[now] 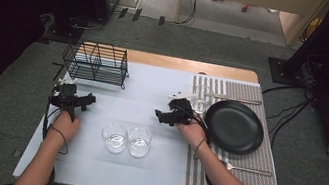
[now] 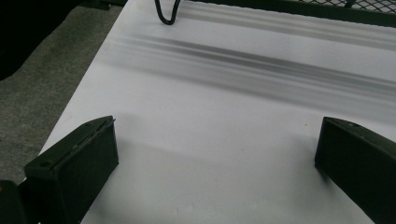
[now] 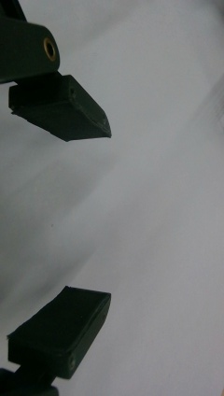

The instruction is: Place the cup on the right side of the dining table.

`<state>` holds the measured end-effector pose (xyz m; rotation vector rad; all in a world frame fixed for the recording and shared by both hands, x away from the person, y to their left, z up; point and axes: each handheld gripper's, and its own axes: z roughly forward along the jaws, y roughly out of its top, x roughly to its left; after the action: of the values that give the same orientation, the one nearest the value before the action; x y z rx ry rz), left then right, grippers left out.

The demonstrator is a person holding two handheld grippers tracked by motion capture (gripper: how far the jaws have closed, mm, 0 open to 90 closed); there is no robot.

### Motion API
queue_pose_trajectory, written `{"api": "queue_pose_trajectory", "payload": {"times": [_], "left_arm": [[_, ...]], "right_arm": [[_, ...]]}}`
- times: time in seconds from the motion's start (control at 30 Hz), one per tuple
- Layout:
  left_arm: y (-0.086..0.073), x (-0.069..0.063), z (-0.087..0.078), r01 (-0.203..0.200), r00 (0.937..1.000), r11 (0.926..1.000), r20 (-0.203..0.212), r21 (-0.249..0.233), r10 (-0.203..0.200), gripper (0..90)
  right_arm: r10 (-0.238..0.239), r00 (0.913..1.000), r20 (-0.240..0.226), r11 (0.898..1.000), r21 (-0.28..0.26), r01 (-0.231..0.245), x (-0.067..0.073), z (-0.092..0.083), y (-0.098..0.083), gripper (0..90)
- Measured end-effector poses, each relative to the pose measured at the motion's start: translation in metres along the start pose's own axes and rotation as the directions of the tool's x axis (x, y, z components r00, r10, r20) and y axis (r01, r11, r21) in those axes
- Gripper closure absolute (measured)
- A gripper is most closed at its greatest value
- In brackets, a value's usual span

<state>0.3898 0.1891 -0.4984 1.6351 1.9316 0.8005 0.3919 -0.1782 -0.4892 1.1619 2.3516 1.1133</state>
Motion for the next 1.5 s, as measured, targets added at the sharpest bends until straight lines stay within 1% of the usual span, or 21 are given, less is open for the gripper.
{"api": "queue_pose_trajectory", "payload": {"times": [0.17,0.23,0.77,1.0,1.1,1.5], "left_arm": [[0.000,0.000,0.000,0.000,1.0000,1.0000,0.000,0.000,0.000,0.0],[0.000,0.000,0.000,0.000,1.0000,1.0000,0.000,0.000,0.000,0.0],[0.000,0.000,0.000,0.000,1.0000,1.0000,0.000,-0.001,0.000,0.0],[0.000,0.000,0.000,0.000,1.0000,1.0000,0.000,-0.001,0.000,0.0],[0.000,0.000,0.000,0.000,1.0000,1.0000,0.000,-0.001,0.000,0.0],[0.000,0.000,0.000,0.000,1.0000,1.0000,0.000,-0.001,0.000,0.0]], "right_arm": [[-0.013,0.9999,-0.008,1.000,0.008,0.013,0.004,0.003,-0.001,17.5],[-0.009,0.9998,-0.015,1.000,0.009,0.009,0.006,0.004,-0.002,17.6],[-0.046,0.9987,-0.024,0.999,0.028,0.046,0.014,0.010,-0.006,17.7],[-0.059,0.9981,-0.018,0.998,0.023,0.059,0.016,0.010,-0.007,17.5],[-0.071,0.9974,-0.011,0.997,0.021,0.072,0.017,0.011,-0.008,16.5],[-0.075,0.9971,-0.010,0.997,0.024,0.075,0.018,0.013,-0.008,14.5]]}}
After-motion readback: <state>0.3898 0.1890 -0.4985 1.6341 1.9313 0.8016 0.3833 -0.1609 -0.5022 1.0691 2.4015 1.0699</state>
